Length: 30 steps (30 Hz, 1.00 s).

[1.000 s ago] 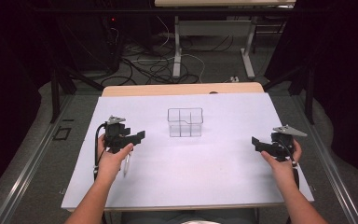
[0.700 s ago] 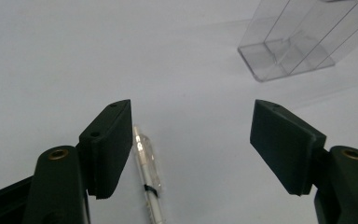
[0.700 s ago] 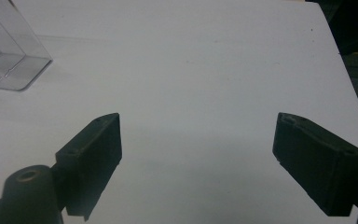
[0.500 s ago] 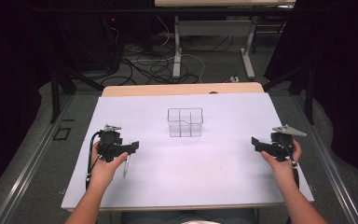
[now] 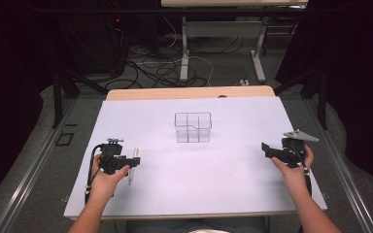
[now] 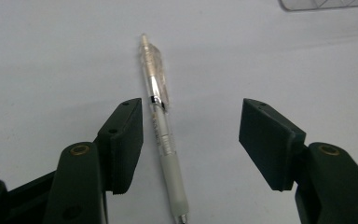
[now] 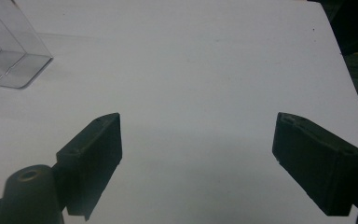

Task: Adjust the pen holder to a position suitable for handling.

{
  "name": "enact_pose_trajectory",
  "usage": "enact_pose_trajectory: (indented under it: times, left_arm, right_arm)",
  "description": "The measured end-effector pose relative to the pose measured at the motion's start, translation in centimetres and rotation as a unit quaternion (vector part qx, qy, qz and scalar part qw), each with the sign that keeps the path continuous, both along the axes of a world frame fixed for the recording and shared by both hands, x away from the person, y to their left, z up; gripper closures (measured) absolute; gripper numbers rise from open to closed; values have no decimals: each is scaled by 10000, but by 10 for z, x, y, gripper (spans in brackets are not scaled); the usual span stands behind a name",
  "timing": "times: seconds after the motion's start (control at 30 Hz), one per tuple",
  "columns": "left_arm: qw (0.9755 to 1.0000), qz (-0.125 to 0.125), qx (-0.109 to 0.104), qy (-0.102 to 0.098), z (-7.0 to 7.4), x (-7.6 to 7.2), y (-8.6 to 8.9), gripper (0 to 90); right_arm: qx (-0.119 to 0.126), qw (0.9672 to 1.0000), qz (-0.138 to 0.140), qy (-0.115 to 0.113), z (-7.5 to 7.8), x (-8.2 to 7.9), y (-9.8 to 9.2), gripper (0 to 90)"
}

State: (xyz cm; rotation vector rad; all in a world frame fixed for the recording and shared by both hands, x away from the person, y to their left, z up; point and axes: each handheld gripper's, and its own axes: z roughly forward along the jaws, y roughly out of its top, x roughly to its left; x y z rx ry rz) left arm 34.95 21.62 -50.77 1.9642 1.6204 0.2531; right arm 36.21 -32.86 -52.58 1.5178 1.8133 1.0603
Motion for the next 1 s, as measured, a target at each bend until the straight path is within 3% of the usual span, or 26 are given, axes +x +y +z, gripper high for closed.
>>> enact_pose_trajectory:
  times: [0.2,0.37,0.63,0.77,1.0]
  left_arm:
    - [9995,76,-88,299,-5,1,4,430]
    - [9993,-11,74,354,-8,1,0,472]
    - [9982,-17,-11,606,-14,2,0,574]
    - [9969,-133,-2,780,-19,5,4,600]
    - [9957,3,-82,920,-25,6,4,661]
  right_arm:
    - [-13,10000,21,-13,0,0,0,158]
    - [-17,10000,37,4,0,0,0,160]
    - [-19,10000,44,12,-1,0,-1,162]
    - [-36,10000,75,0,-1,1,-1,163]
    - [-13,10000,86,17,-1,1,0,164]
